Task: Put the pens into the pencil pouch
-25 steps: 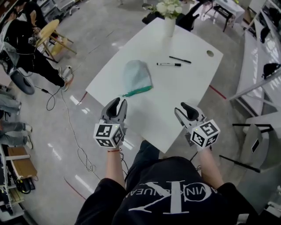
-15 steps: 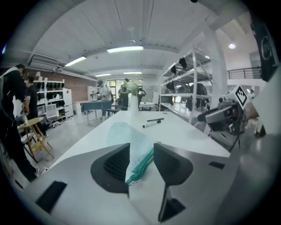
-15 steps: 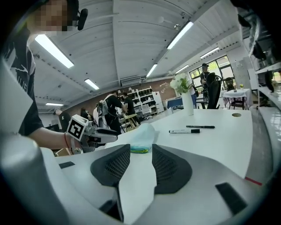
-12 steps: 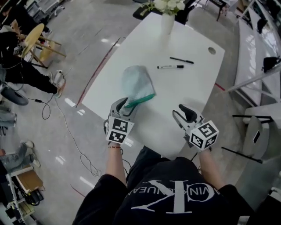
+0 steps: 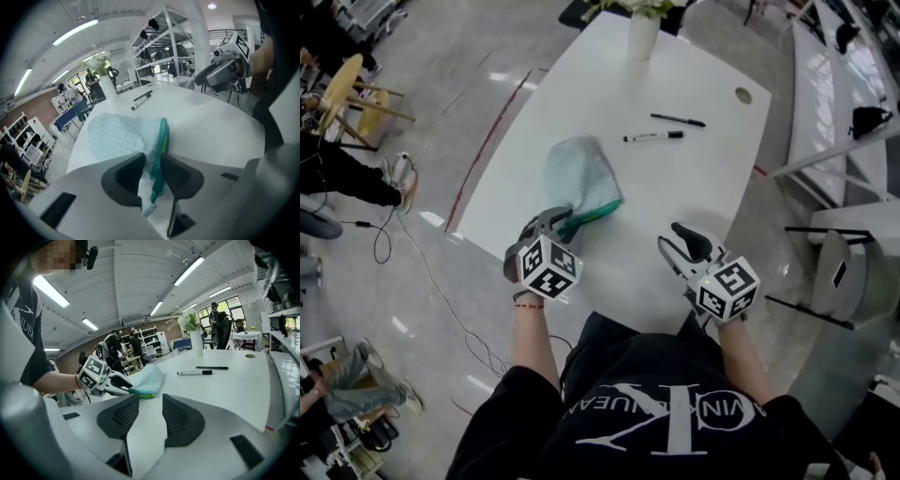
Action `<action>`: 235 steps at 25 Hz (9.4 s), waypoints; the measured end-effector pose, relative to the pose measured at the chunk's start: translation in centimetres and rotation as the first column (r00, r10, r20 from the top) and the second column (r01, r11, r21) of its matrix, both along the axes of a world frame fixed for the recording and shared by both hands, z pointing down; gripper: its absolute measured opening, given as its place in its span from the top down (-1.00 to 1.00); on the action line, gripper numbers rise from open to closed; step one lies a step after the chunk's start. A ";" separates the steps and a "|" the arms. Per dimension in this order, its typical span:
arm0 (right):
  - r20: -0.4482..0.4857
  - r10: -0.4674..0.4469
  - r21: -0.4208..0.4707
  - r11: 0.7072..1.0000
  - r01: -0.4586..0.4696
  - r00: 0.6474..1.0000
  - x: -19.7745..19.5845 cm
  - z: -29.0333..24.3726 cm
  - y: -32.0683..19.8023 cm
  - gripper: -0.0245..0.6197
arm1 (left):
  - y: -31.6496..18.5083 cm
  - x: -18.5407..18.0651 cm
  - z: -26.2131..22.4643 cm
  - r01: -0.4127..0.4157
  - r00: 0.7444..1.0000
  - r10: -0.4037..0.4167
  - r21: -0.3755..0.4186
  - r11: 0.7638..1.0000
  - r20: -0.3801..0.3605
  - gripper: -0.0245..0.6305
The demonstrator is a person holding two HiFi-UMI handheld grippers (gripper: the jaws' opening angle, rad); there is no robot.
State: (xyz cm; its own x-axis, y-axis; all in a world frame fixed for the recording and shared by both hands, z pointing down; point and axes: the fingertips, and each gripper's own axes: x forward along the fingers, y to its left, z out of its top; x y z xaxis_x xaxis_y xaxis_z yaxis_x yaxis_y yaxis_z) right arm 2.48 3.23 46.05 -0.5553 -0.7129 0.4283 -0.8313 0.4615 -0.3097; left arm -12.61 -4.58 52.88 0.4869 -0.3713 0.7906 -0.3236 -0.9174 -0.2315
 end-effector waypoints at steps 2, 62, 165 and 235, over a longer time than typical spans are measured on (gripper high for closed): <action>0.007 -0.017 -0.007 1.000 0.017 1.000 0.0 0.2 -0.2 0.41 | 0.1 0.1 0.0 0.019 0.999 -0.021 -0.040 0.999 -0.045 0.56; -0.453 -0.539 -0.199 0.838 0.508 0.711 8.3 8.6 -19.2 0.67 | -0.8 2.2 -3.5 0.561 0.639 -0.620 -0.277 0.781 -0.455 0.77; 0.046 -0.534 -0.271 0.807 0.525 0.844 -8.1 4.6 -8.2 0.55 | 0.0 4.4 -5.7 0.506 0.645 -0.550 -0.243 0.828 -0.531 0.78; -0.170 -0.540 -0.250 0.833 0.494 0.824 3.5 5.7 -10.9 0.70 | 0.2 0.9 -4.8 0.686 0.482 -0.702 -0.273 0.675 -0.524 0.77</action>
